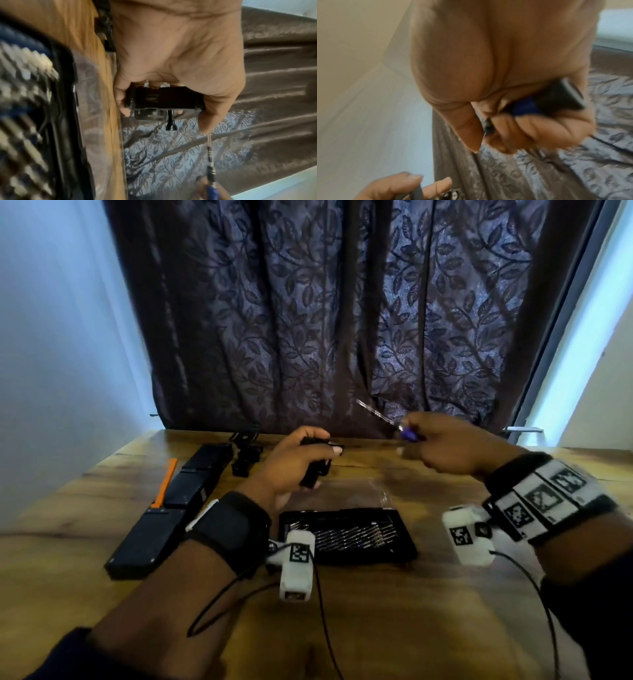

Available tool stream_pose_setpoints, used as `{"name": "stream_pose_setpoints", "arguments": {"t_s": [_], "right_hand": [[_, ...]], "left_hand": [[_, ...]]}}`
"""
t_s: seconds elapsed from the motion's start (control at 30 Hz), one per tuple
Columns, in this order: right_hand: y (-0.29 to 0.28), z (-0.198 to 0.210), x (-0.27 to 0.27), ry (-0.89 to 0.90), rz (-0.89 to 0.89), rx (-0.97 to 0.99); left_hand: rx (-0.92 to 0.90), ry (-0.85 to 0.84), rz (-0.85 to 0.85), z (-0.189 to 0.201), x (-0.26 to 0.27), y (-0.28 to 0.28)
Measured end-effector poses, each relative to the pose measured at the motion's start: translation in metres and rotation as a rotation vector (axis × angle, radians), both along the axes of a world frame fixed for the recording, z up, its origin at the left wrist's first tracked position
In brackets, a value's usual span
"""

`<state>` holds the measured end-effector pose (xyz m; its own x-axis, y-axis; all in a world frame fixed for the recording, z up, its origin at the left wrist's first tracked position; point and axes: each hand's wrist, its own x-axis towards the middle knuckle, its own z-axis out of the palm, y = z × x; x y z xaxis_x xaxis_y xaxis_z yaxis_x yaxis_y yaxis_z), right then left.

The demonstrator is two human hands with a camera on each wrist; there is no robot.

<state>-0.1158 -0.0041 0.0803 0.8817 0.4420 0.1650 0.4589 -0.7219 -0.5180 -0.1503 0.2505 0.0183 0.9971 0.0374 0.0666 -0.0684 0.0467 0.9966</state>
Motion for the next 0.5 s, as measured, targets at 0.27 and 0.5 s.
{"name": "stream_pose_setpoints", "arguments": {"t_s": [0.27, 0.5], "right_hand": [[0.141, -0.014, -0.016, 0.261, -0.061, 0.126], [0.196, -0.039, -0.018, 0.504, 0.011, 0.315]], "left_hand": [[0.200, -0.157, 0.017, -0.011, -0.045, 0.053], [0.497, -0.097, -0.008, -0.021, -0.065, 0.100]]}}
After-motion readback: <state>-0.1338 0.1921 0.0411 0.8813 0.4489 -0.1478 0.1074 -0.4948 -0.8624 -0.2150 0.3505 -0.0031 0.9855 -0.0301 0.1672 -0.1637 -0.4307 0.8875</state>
